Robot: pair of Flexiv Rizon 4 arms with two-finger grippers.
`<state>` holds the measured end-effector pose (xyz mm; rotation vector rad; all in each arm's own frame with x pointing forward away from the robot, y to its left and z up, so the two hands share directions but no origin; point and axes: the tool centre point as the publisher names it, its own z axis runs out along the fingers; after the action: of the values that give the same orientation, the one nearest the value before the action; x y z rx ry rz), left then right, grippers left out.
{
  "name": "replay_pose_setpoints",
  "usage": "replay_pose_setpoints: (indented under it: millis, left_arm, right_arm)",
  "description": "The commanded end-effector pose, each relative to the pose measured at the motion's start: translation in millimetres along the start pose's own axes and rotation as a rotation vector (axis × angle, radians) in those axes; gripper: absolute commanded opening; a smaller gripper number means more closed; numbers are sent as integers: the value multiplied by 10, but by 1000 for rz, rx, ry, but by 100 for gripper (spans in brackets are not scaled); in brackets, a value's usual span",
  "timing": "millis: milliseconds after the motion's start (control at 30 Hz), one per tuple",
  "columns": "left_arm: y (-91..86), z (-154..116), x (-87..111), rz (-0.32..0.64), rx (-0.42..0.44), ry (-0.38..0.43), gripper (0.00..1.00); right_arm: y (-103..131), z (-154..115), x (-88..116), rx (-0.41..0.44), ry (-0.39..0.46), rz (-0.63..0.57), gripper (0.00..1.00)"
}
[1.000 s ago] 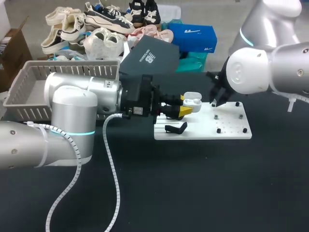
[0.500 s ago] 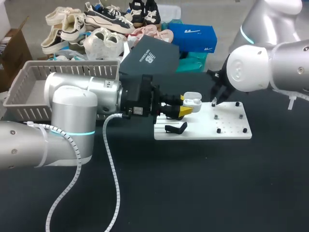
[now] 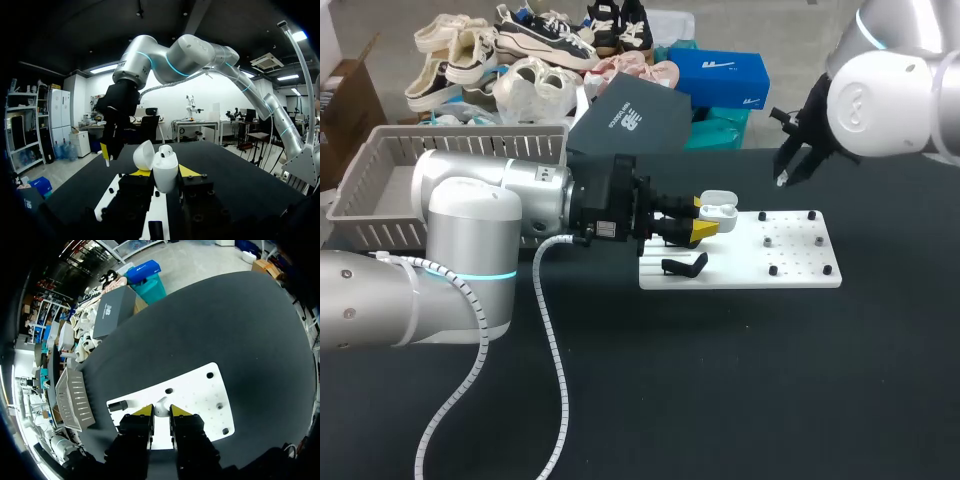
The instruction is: Pick up each earbud case from the left stands, insert the matching earbuds, close the lid, and place the case in the box.
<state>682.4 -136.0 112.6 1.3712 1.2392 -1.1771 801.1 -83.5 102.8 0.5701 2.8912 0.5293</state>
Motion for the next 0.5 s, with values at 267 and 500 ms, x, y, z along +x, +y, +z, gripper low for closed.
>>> replay_pose_setpoints:
  millis: [267, 500]
  left_arm:
    - [15, 2, 6, 1, 2, -1, 0]
    - [15, 2, 6, 1, 2, -1, 0]
  right_arm:
    - [61, -1129, 422, -16, -92, -74, 0]
    - [359, -1382, 758, 79, 104, -215, 0]
